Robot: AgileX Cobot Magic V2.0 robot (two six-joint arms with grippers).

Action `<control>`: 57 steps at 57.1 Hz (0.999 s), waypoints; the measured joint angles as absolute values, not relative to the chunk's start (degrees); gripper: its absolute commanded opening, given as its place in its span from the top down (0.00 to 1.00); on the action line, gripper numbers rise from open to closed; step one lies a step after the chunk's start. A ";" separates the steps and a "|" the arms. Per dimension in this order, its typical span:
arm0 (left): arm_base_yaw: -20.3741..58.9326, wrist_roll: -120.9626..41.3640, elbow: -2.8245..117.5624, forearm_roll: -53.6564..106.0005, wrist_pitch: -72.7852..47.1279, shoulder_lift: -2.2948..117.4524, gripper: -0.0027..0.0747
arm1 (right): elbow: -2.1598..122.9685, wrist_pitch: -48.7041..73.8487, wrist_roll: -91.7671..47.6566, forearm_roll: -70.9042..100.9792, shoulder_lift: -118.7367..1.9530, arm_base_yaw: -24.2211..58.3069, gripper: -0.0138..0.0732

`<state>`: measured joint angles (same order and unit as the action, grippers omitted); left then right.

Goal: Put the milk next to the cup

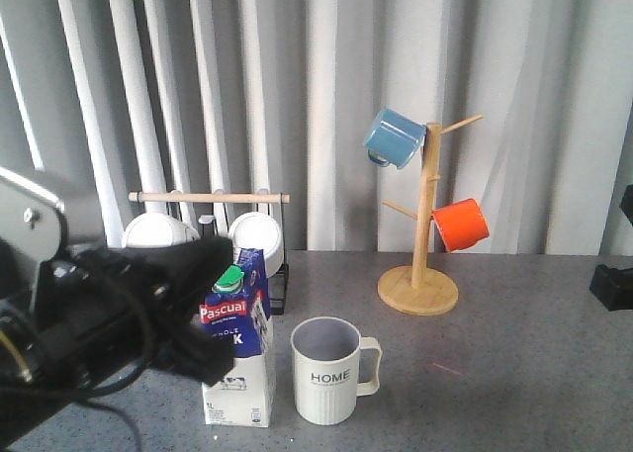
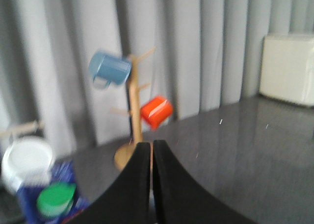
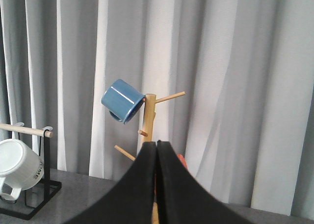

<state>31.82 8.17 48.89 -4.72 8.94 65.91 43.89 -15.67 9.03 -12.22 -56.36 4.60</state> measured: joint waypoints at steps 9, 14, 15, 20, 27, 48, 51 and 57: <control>22.49 14.66 37.85 -6.87 1.92 53.23 0.97 | 43.89 -15.67 9.03 -12.22 -56.36 4.60 0.85; 18.27 11.82 30.78 -6.92 3.93 43.53 0.97 | 43.89 -15.67 9.03 -12.22 -56.36 4.60 0.85; 17.71 10.84 29.13 -6.99 4.59 41.25 0.97 | 43.89 -15.67 9.03 -12.22 -56.36 4.60 0.85; 14.54 7.57 21.88 -7.06 8.19 31.38 0.97 | 43.89 -15.67 9.03 -12.22 -56.36 4.60 0.85; 9.58 7.63 12.43 -7.06 10.31 19.88 0.97 | 43.89 -15.67 9.03 -12.22 -56.36 4.60 0.85; 1.52 8.06 -1.23 -11.35 9.35 11.66 0.97 | 43.67 -15.67 9.03 -12.22 -56.36 4.60 0.85; 1.52 8.06 -1.35 -11.62 8.16 9.78 0.97 | 43.67 -15.67 9.03 -12.22 -56.36 4.60 0.85; 1.52 8.06 -1.35 -11.76 5.17 6.03 0.97 | 43.61 -15.67 9.03 -12.22 -56.36 4.60 0.85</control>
<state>1.52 8.06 -1.35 -11.76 5.17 6.03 43.61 -15.67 9.03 -12.22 -56.36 4.60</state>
